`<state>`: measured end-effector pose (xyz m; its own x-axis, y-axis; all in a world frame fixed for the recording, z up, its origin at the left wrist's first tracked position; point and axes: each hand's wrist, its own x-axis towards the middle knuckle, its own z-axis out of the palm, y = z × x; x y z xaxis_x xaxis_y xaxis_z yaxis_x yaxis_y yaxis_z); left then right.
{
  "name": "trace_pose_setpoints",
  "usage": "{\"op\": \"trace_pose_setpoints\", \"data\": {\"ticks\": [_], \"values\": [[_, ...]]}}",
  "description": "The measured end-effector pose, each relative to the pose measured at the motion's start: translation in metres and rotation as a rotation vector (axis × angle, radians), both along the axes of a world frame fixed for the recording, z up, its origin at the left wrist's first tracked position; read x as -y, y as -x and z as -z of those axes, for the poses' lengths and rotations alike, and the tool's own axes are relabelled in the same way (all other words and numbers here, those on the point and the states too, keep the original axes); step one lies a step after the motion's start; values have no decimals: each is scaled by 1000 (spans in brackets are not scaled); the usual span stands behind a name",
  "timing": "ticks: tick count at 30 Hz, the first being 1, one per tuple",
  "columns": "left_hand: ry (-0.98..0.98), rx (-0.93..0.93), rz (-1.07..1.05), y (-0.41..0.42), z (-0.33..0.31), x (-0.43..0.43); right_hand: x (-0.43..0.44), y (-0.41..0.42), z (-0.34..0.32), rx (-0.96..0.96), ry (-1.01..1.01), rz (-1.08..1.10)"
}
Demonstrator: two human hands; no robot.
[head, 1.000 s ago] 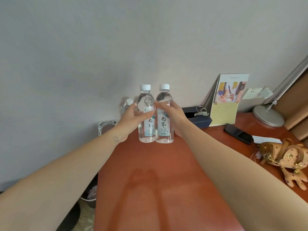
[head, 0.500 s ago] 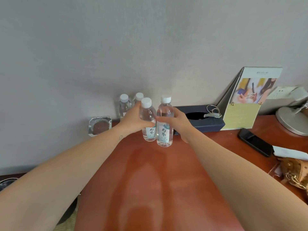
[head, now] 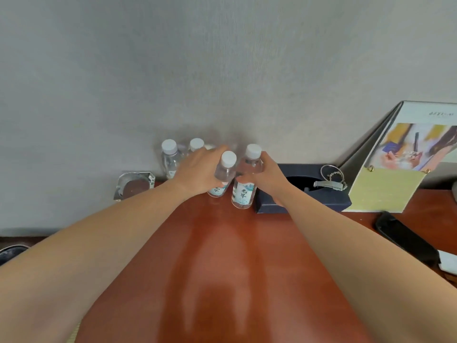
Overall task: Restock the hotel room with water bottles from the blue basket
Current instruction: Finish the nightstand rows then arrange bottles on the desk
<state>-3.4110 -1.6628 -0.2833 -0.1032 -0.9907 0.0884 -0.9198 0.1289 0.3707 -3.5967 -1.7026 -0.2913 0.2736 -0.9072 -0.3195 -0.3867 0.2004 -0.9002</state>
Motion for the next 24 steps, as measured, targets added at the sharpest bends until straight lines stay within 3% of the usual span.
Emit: {"op": "trace_pose_setpoints", "data": {"ticks": [3, 10, 16, 24], "values": [[37, 62, -28, 4, 1, 7, 13, 4, 6, -37, 30, -40], [227, 529, 38, 10, 13, 13, 30, 2, 16, -203, 134, -90], [229, 558, -67, 6, 10, 25, 35, -11, 22, -220, 171, -117], [164, 561, -47, 2, 9, 30, 33, -22, 27, -344, 317, -64]]}}
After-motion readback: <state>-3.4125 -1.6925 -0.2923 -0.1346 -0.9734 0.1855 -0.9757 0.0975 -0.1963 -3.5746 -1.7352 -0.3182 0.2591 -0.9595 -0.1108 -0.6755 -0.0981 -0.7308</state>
